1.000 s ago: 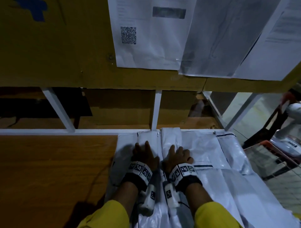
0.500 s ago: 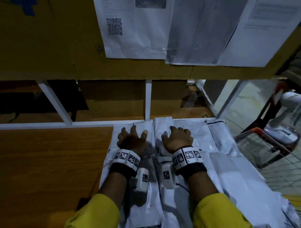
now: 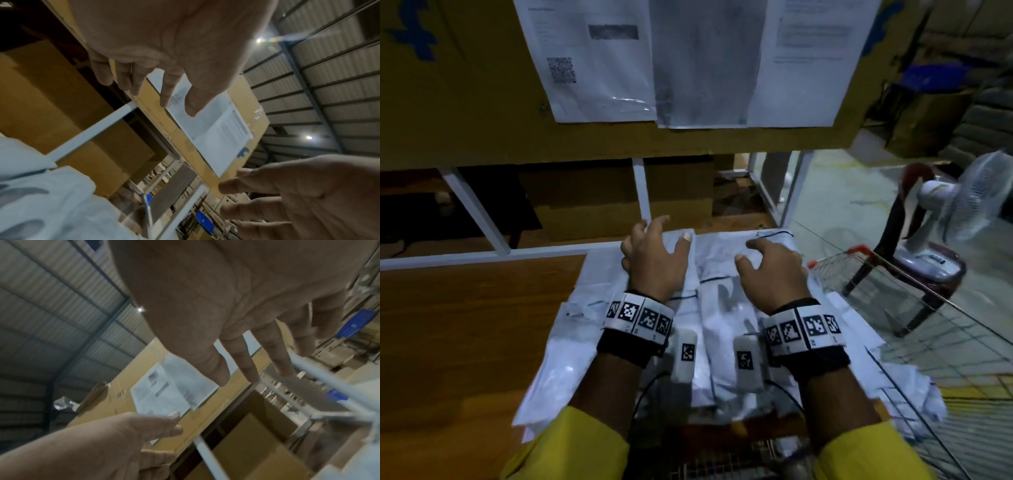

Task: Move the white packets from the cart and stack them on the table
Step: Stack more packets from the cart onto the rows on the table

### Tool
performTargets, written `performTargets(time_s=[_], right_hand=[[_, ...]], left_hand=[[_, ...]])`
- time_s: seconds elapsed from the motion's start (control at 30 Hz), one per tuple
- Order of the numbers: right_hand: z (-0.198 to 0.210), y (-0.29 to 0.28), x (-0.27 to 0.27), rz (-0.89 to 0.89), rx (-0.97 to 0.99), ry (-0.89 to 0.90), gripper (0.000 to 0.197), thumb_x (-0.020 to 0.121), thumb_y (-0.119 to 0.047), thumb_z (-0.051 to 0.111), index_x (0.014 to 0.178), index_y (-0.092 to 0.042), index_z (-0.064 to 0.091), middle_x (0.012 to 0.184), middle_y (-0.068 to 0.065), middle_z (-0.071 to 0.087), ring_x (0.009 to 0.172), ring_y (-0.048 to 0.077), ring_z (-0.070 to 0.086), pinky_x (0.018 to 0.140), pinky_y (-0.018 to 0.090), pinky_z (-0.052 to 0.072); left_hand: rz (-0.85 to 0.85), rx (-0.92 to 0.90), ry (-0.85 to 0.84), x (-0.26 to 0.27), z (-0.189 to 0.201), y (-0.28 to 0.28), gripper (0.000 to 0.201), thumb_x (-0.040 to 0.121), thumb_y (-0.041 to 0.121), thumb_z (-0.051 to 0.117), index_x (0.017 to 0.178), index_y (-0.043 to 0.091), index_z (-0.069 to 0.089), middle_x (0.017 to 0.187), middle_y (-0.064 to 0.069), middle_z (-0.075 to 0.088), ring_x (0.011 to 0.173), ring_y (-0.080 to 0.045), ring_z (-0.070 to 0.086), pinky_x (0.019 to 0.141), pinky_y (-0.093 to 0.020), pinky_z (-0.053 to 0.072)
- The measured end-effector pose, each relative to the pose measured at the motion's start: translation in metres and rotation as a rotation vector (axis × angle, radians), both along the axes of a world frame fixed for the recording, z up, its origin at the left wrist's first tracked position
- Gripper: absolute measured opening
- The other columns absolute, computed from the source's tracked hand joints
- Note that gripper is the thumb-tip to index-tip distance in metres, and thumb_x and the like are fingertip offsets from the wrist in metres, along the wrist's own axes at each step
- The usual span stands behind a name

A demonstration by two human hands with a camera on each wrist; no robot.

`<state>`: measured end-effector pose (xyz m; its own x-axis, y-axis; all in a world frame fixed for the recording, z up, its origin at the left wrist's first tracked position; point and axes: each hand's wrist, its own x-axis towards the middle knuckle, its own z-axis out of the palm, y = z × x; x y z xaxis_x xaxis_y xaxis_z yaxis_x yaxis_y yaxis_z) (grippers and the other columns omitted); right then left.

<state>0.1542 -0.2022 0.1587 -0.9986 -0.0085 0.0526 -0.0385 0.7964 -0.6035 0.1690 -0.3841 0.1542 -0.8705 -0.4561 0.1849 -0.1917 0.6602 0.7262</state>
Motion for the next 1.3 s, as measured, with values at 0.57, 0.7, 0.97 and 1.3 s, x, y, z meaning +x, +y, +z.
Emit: performTargets(time_s=[0.57, 0.7, 0.97, 1.3], right_hand=[[-0.041, 0.372, 0.164, -0.53, -0.134, 0.03, 0.036, 0.088, -0.043, 0.059, 0.121, -0.031, 0.066, 0.128, 0.006, 0.065, 0.117, 0.035, 0.057, 0.102, 0.049, 0.046], [-0.058, 0.413, 0.163, -0.612, -0.138, 0.019, 0.037, 0.091, -0.038, 0.061, 0.126, -0.027, 0.064, 0.13, 0.005, 0.063, 0.116, 0.033, 0.059, 0.102, 0.046, 0.046], [-0.1, 0.445, 0.093, -0.648, -0.141, -0.073, 0.036, 0.091, -0.037, 0.06, 0.127, -0.031, 0.063, 0.13, 0.003, 0.062, 0.122, 0.031, 0.054, 0.105, 0.049, 0.043], [-0.168, 0.483, -0.018, -0.728, -0.077, -0.234, 0.036, 0.094, -0.036, 0.059, 0.128, -0.025, 0.064, 0.13, 0.005, 0.062, 0.123, 0.032, 0.054, 0.104, 0.046, 0.044]], left_hand=[[-0.519, -0.018, 0.151, 0.065, -0.027, 0.354, 0.056, 0.082, 0.062, 0.048, 0.128, 0.031, 0.058, 0.137, -0.003, 0.054, 0.127, -0.031, 0.049, 0.106, -0.047, 0.04], [-0.589, -0.012, 0.098, 0.048, -0.039, 0.399, 0.046, 0.086, 0.052, 0.059, 0.128, 0.033, 0.058, 0.142, -0.006, 0.048, 0.132, -0.032, 0.043, 0.11, -0.05, 0.038], [-0.638, -0.08, -0.022, -0.059, -0.077, 0.458, 0.049, 0.087, 0.05, 0.06, 0.132, 0.029, 0.059, 0.147, -0.009, 0.045, 0.136, -0.032, 0.037, 0.113, -0.049, 0.034], [-0.672, -0.261, -0.382, -0.211, -0.149, 0.523, 0.053, 0.087, 0.055, 0.062, 0.131, 0.027, 0.06, 0.139, -0.009, 0.056, 0.13, -0.035, 0.047, 0.108, -0.049, 0.041]])
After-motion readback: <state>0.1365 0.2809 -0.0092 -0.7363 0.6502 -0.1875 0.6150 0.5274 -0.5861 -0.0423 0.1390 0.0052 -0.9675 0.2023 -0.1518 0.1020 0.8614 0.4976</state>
